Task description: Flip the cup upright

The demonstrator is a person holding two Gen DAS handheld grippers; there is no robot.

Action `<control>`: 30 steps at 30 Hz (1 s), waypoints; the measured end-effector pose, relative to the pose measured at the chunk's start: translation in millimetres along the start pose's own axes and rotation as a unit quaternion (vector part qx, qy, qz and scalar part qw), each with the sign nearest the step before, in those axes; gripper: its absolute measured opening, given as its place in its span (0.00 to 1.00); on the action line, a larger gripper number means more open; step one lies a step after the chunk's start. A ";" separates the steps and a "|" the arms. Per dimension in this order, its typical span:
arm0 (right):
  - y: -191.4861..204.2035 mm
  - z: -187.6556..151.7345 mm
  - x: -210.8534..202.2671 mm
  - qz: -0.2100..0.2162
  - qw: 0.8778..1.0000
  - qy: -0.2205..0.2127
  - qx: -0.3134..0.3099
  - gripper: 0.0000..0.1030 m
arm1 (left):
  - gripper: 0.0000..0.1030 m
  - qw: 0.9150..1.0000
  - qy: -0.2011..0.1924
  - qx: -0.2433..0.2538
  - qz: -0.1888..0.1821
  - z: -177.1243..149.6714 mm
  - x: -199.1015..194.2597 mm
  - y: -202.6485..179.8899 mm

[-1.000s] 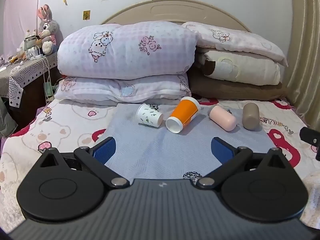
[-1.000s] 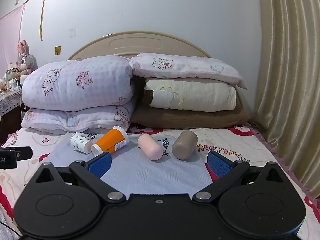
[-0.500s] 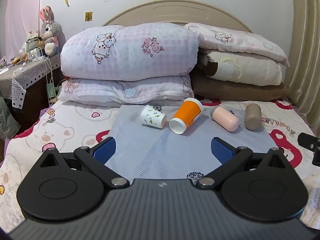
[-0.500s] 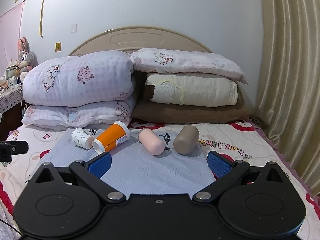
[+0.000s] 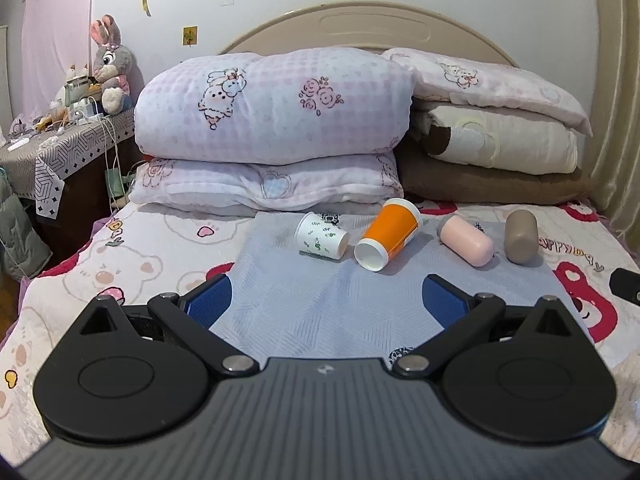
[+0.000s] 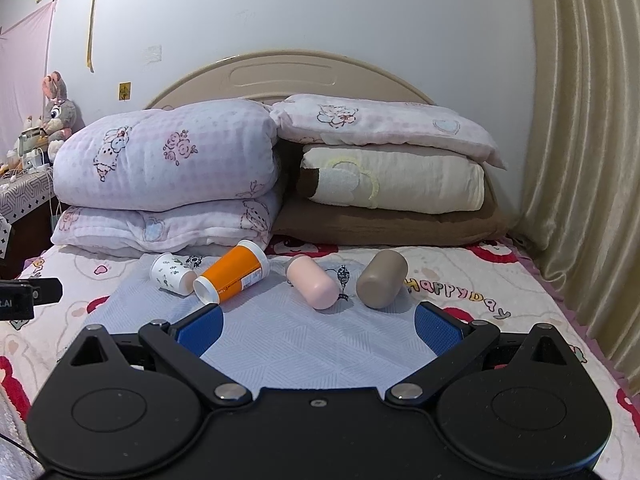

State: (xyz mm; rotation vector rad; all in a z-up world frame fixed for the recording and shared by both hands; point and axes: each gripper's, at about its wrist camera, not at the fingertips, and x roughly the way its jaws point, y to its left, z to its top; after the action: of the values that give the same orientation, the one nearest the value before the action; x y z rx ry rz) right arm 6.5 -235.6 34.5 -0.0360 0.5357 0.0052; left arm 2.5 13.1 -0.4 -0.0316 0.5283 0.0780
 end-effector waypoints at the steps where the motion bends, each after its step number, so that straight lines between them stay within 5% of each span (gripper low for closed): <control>1: 0.1 0.5 -0.3 0.000 1.000 0.000 -0.001 1.00 | 1.00 1.000 -0.001 0.000 -0.001 -0.1 -0.3 0.0; 30: 0.7 2.9 2.4 0.004 1.000 0.009 -0.006 1.00 | 1.00 0.999 0.021 0.001 -0.028 -5.9 5.5 3.5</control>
State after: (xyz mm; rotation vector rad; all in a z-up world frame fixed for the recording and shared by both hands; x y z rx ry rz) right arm 10.0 -234.8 35.7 -0.0463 0.5530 0.0166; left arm 4.0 16.7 -8.3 -0.0467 0.5700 0.0214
